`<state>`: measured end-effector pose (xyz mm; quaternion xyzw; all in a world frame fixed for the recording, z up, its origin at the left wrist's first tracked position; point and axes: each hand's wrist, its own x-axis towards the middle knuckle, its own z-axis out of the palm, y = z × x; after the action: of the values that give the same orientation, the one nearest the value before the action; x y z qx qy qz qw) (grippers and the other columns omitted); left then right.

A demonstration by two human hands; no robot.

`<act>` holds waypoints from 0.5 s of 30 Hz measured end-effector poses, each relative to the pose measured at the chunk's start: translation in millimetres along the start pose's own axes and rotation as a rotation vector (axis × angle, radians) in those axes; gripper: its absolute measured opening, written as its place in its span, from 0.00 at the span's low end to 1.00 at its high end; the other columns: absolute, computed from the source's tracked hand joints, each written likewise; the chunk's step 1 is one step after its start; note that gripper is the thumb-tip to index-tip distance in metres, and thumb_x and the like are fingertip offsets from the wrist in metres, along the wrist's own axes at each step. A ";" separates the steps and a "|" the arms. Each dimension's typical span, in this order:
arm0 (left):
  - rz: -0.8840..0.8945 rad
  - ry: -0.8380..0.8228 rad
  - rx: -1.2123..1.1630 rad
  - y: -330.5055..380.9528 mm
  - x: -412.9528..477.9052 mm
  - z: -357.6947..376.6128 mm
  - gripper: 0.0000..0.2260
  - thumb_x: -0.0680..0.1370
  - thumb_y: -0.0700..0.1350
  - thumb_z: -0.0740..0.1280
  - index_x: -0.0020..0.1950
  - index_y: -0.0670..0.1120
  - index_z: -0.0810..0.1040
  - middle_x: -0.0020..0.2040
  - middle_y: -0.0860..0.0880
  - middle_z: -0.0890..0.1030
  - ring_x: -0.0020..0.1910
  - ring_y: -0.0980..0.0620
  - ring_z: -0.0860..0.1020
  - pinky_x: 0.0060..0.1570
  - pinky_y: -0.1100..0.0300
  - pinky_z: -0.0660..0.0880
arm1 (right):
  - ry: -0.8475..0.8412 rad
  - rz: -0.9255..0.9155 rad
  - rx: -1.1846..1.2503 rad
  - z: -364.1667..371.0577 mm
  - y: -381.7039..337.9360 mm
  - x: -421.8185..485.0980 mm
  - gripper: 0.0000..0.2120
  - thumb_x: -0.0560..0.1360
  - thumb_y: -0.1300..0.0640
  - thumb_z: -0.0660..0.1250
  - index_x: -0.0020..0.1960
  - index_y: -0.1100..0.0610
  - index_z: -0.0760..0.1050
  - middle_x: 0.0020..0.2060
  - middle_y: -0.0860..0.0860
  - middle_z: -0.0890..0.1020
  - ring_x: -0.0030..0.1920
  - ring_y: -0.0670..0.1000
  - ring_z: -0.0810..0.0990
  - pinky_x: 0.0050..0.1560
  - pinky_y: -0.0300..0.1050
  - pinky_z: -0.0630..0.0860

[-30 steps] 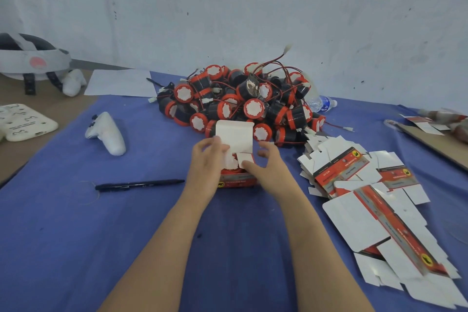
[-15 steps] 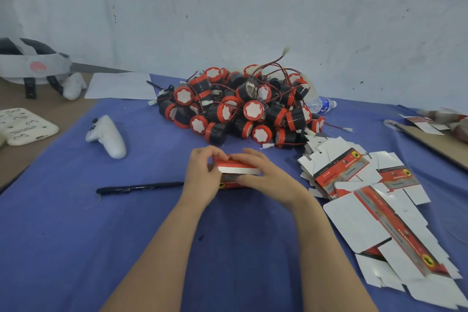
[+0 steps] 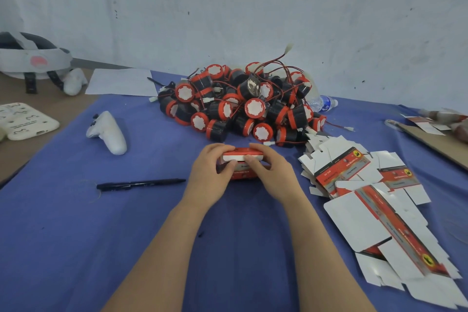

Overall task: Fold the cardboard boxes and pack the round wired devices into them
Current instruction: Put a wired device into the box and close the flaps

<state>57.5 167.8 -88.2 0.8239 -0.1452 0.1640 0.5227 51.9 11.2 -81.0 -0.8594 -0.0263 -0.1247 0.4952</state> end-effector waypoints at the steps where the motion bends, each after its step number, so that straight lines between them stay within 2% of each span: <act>1: -0.015 0.013 -0.014 0.6 0.6 0.0 0.13 0.78 0.39 0.66 0.63 0.47 0.77 0.62 0.50 0.73 0.55 0.60 0.70 0.51 0.77 0.68 | 0.007 -0.008 -0.005 0.7 -0.4 -0.1 0.16 0.78 0.50 0.65 0.65 0.47 0.73 0.53 0.43 0.76 0.47 0.37 0.75 0.39 0.20 0.68; 4: -0.079 0.031 -0.048 1.8 1.6 0.7 0.13 0.79 0.37 0.63 0.62 0.46 0.77 0.65 0.49 0.72 0.57 0.59 0.70 0.47 0.81 0.66 | 0.006 -0.023 -0.001 3.8 -0.5 0.9 0.15 0.78 0.50 0.66 0.64 0.46 0.74 0.52 0.42 0.76 0.47 0.39 0.75 0.41 0.21 0.69; 6: -0.133 0.019 -0.063 3.3 1.5 2.2 0.15 0.80 0.36 0.59 0.64 0.47 0.77 0.71 0.49 0.67 0.65 0.56 0.68 0.53 0.78 0.63 | -0.026 -0.030 -0.027 8.1 -1.8 1.7 0.16 0.78 0.51 0.64 0.66 0.46 0.73 0.53 0.42 0.76 0.51 0.42 0.75 0.46 0.23 0.70; 8: -0.184 -0.012 -0.101 6.3 1.0 3.9 0.16 0.81 0.37 0.55 0.64 0.49 0.76 0.76 0.49 0.60 0.74 0.54 0.60 0.61 0.71 0.59 | -0.054 -0.008 -0.007 11.8 -2.4 2.5 0.14 0.80 0.51 0.61 0.65 0.47 0.74 0.53 0.42 0.77 0.55 0.44 0.75 0.51 0.28 0.70; 9: -0.212 -0.028 -0.133 8.1 0.7 4.7 0.16 0.82 0.38 0.54 0.63 0.51 0.76 0.78 0.49 0.57 0.76 0.55 0.56 0.64 0.68 0.58 | -0.051 0.015 0.039 12.7 -3.1 2.8 0.12 0.81 0.52 0.59 0.62 0.47 0.76 0.51 0.40 0.79 0.53 0.42 0.76 0.50 0.27 0.71; 11: -0.265 -0.037 -0.170 10.2 0.3 6.4 0.14 0.83 0.42 0.55 0.62 0.52 0.76 0.79 0.49 0.52 0.77 0.54 0.54 0.67 0.63 0.59 | -0.017 0.053 0.114 14.4 -5.3 3.0 0.11 0.82 0.52 0.56 0.55 0.44 0.77 0.44 0.37 0.79 0.44 0.36 0.77 0.39 0.23 0.70; 13: -0.271 -0.029 -0.119 9.4 -0.4 6.9 0.14 0.84 0.45 0.55 0.66 0.49 0.74 0.79 0.47 0.54 0.76 0.52 0.56 0.66 0.62 0.60 | 0.023 0.065 0.146 18.3 -6.6 3.7 0.12 0.83 0.54 0.56 0.56 0.46 0.78 0.45 0.38 0.79 0.41 0.33 0.76 0.36 0.22 0.69; 15: -0.219 -0.024 -0.072 6.4 -1.7 6.8 0.14 0.83 0.44 0.56 0.68 0.48 0.73 0.76 0.45 0.62 0.73 0.50 0.63 0.66 0.62 0.63 | 0.048 0.075 0.181 21.4 -6.1 5.2 0.14 0.82 0.55 0.56 0.63 0.49 0.76 0.51 0.42 0.77 0.46 0.37 0.75 0.39 0.22 0.70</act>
<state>54.2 159.1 -86.4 0.8174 -0.0661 0.0908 0.5650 60.0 32.2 -84.8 -0.8082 0.0066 -0.1238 0.5758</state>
